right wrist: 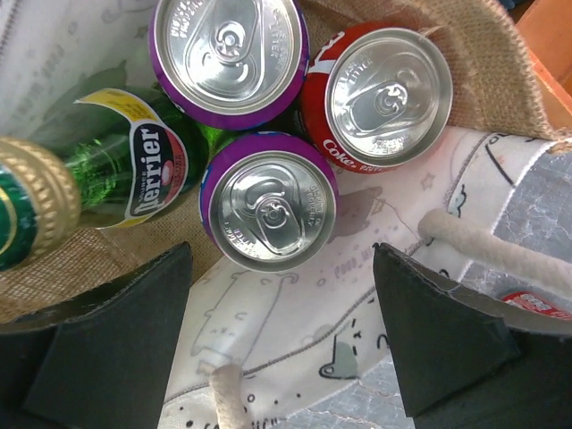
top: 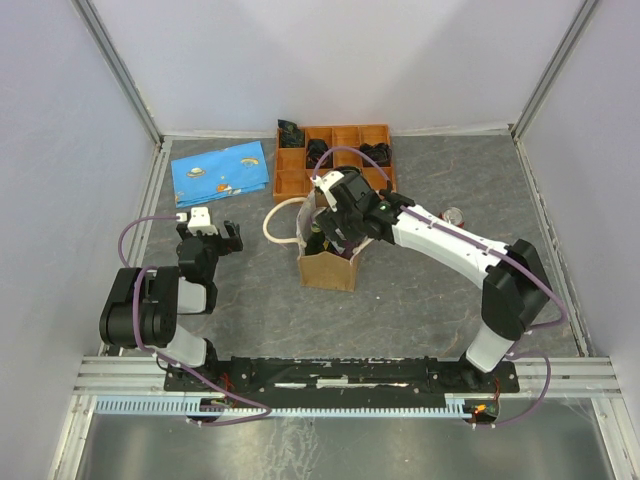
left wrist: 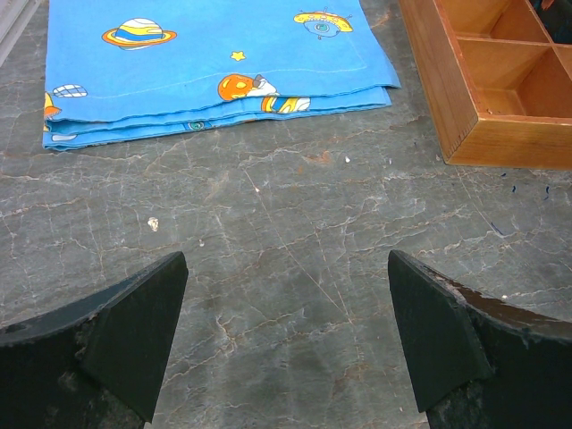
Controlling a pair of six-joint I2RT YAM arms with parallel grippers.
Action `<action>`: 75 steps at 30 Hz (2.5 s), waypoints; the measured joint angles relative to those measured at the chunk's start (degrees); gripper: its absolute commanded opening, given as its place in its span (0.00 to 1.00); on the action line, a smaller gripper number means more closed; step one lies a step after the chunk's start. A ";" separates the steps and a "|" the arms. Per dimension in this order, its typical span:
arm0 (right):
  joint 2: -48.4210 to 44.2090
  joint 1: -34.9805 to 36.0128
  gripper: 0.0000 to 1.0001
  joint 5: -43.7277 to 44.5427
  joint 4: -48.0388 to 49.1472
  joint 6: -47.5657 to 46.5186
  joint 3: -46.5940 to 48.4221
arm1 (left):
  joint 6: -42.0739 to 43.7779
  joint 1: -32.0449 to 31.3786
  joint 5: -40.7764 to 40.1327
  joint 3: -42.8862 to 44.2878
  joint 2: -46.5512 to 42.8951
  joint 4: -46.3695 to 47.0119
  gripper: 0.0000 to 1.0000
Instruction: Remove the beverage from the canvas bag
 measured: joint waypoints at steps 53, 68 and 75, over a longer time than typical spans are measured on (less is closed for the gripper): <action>-2.97 0.26 0.00 3.04 2.60 -0.07 1.46 | 0.00 0.00 0.00 0.00 0.00 0.00 0.99; -21.84 0.24 0.00 18.84 14.75 -8.76 2.89 | 0.00 0.00 0.00 0.00 0.00 0.00 0.99; -24.61 -4.42 0.00 29.40 20.90 -11.69 1.73 | 0.00 0.00 0.00 0.00 0.00 0.00 0.99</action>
